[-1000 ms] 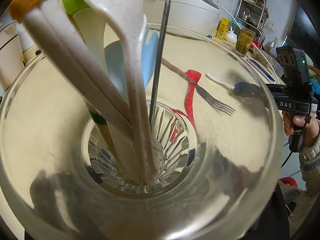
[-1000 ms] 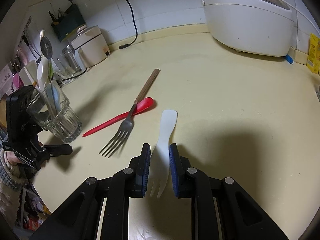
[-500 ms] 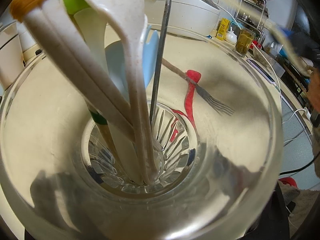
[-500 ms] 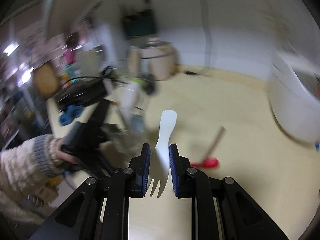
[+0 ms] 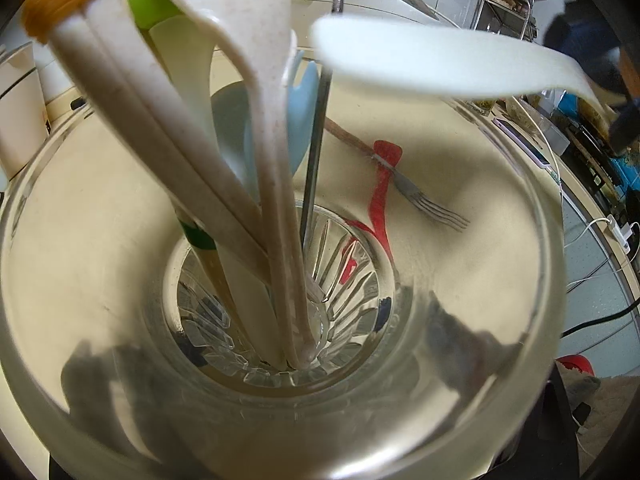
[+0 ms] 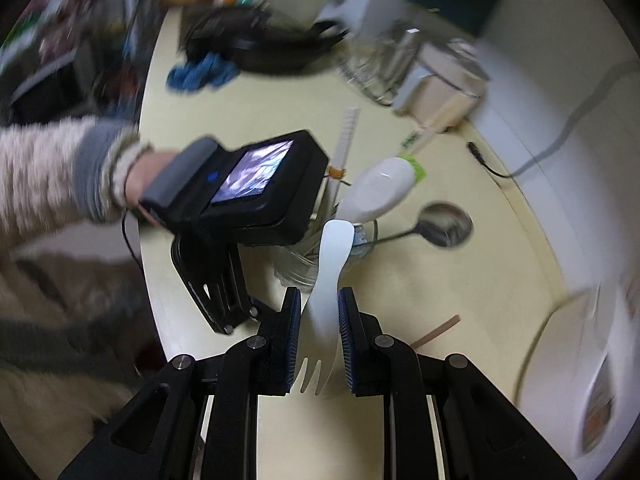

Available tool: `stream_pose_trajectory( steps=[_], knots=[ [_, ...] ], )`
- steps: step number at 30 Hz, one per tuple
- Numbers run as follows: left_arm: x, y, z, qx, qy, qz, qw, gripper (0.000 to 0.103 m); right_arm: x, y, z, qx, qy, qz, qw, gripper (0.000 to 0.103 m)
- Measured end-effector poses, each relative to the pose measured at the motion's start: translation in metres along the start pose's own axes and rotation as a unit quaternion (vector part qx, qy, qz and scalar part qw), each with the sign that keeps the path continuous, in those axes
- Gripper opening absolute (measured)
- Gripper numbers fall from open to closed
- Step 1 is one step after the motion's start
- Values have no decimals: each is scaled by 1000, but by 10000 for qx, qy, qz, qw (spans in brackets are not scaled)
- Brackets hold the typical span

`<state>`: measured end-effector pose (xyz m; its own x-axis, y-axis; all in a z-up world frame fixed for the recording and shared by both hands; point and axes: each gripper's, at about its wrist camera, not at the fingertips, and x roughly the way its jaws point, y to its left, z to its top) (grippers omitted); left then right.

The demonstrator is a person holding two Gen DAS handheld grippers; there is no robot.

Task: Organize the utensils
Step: 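Lower the white spork into the glass cup and open the right tool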

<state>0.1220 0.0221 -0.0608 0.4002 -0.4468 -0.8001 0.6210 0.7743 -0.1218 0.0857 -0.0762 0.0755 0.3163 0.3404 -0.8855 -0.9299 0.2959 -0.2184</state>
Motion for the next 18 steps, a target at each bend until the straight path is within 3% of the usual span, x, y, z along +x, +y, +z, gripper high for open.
stream_pose_trajectory(
  steps=[5,10,14,18],
  knots=[
    [-1,-2,0,19,8,28,10000,98,13,6,22,-911,711,175,9931,19],
    [-2,-3,1,4,0,5,10000,98,20,3,40,-1426,1089,42,9838,19],
    [-1,-3,1,-4,-3,-6,10000,98,20,-8,59,-1345,875,-325,9865,19],
    [-2,0,1,-34,-17,-47,10000,98,9,-17,70,-1067,382,-812,9902,19]
  ],
)
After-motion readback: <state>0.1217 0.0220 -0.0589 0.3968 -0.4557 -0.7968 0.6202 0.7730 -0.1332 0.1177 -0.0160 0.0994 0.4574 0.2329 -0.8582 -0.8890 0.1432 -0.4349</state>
